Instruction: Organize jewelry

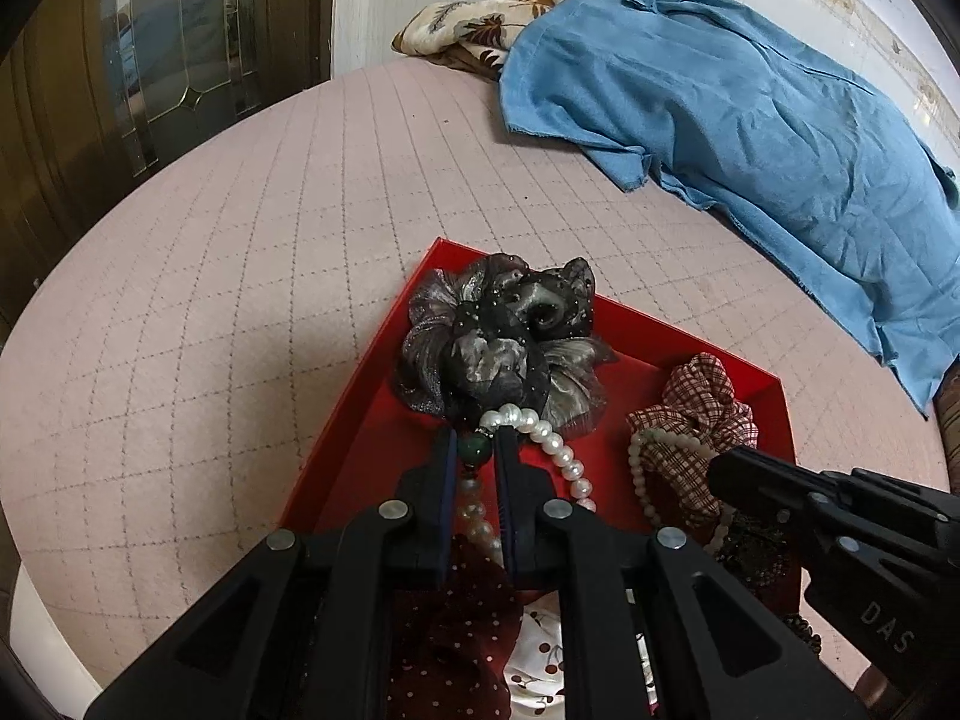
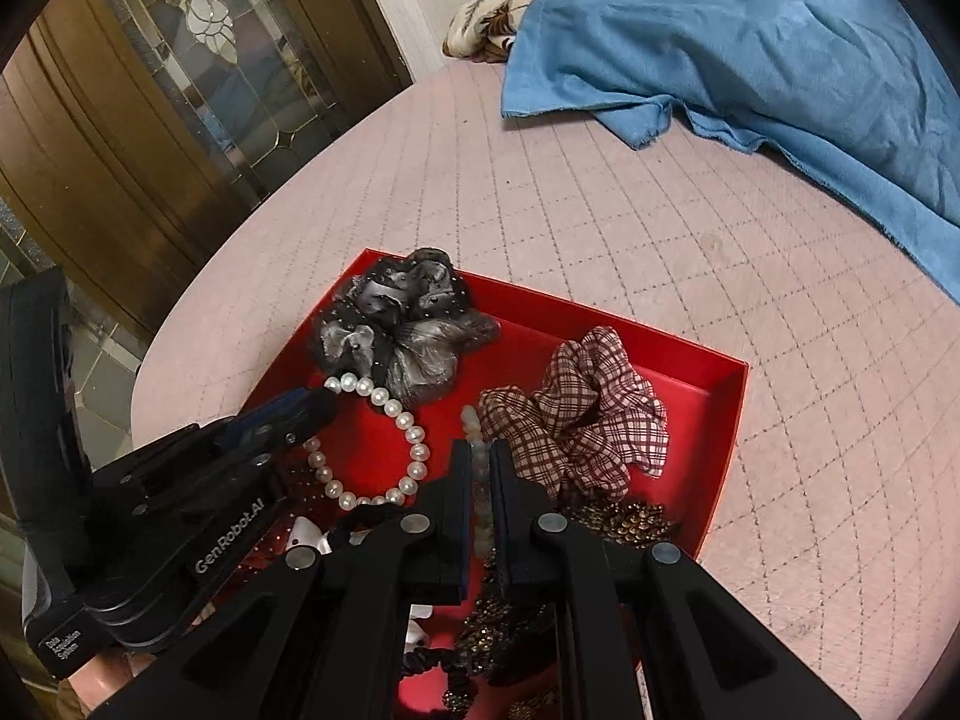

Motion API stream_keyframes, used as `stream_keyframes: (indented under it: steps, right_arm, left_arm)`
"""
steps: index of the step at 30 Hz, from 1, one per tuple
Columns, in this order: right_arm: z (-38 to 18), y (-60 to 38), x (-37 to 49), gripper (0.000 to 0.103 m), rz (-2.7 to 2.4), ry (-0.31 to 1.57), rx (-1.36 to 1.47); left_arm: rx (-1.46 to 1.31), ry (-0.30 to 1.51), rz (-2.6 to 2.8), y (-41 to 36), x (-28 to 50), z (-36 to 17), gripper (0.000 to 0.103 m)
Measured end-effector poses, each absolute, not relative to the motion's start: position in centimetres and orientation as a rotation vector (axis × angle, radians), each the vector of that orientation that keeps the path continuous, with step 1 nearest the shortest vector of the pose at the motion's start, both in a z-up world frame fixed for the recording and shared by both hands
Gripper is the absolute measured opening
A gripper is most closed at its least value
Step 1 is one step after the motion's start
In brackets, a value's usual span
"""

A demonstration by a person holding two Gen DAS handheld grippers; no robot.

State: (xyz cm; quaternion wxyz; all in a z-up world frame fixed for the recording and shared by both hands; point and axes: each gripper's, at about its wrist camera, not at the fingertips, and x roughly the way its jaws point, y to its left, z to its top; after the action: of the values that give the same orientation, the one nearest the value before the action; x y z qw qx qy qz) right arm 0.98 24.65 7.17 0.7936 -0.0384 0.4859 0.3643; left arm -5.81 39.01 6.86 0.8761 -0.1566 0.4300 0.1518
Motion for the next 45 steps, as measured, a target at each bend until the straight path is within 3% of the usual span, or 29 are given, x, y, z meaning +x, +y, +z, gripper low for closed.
stream_keyframes:
  steps: [3, 5, 6, 12, 17, 21, 23, 32, 45]
  right_arm:
    - [7.4, 24.2, 0.9, 0.016, 0.777, 1.039, -0.071]
    - [7.9, 23.7, 0.8, 0.038, 0.777, 1.022, -0.057]
    - [8.2, 23.4, 0.6, 0.041, 0.774, 1.013, -0.049]
    - [10.0, 20.8, -0.9, 0.044, 0.754, 0.979, -0.018]
    - [10.7, 17.7, -3.4, 0.051, 0.712, 0.956, -0.005]
    - [11.4, 15.7, -5.9, 0.057, 0.674, 0.913, -0.031]
    - [11.7, 14.8, -7.4, 0.060, 0.657, 0.882, -0.049]
    - [12.9, 11.4, -13.2, 0.069, 0.594, 0.763, -0.078]
    - [12.1, 8.0, -17.3, 0.075, 0.502, 0.720, -0.089]
  left_arm:
    - [-0.322, 0.883, 0.314, 38.8, -6.1, 7.3, 0.032]
    - [-0.311, 0.859, 0.307, 38.4, -6.7, 8.0, 0.045]
    - [-0.306, 0.853, 0.305, 38.2, -6.9, 8.2, 0.048]
    - [-0.221, 0.791, 0.346, 36.1, -9.5, 10.9, 0.065]
    - [-0.140, 0.652, 0.475, 34.4, -13.2, 14.1, 0.087]
    - [-0.086, 0.527, 0.580, 32.9, -16.5, 16.8, 0.093]
    - [-0.066, 0.469, 0.616, 32.2, -18.2, 18.1, 0.103]
    - [-0.015, 0.358, 0.611, 28.5, -23.3, 21.0, 0.103]
    - [-0.053, 0.510, 0.479, 25.2, -25.2, 18.5, 0.103]
